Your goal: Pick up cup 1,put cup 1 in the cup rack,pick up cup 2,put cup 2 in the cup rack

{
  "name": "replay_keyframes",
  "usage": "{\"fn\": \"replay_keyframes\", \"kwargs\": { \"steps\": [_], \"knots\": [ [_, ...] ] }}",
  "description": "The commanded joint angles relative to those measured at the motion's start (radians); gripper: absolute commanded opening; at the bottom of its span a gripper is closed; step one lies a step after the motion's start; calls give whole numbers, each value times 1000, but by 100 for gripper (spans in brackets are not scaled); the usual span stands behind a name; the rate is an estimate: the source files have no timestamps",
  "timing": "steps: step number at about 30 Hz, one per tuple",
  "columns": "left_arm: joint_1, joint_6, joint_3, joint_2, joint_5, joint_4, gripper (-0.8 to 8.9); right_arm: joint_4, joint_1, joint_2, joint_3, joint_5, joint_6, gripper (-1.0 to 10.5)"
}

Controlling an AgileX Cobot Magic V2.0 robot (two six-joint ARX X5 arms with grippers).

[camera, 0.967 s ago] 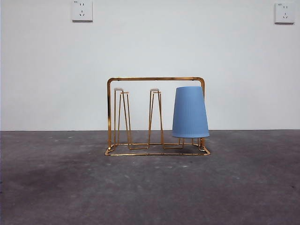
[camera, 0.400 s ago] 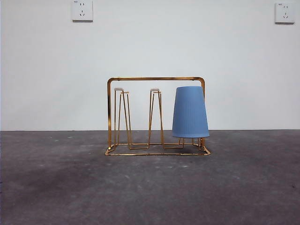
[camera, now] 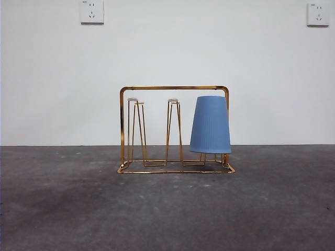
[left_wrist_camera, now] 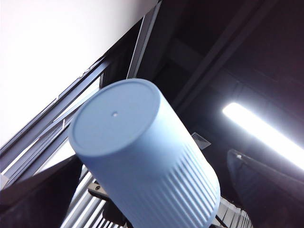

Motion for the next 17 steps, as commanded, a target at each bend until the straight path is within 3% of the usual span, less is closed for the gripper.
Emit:
{"fn": "replay_keyframes", "kwargs": {
  "steps": [1,12,17],
  "knots": [
    [-2,13,-2,3,0,27,566,5,2,10,-5,-3,1,-12],
    [1,14,-2,3,-11,43,554,6,2,39,-5,-29,16,-12],
    [1,14,-2,3,-11,43,202,-2,2,40,-5,-29,16,-12]
  ]
}}
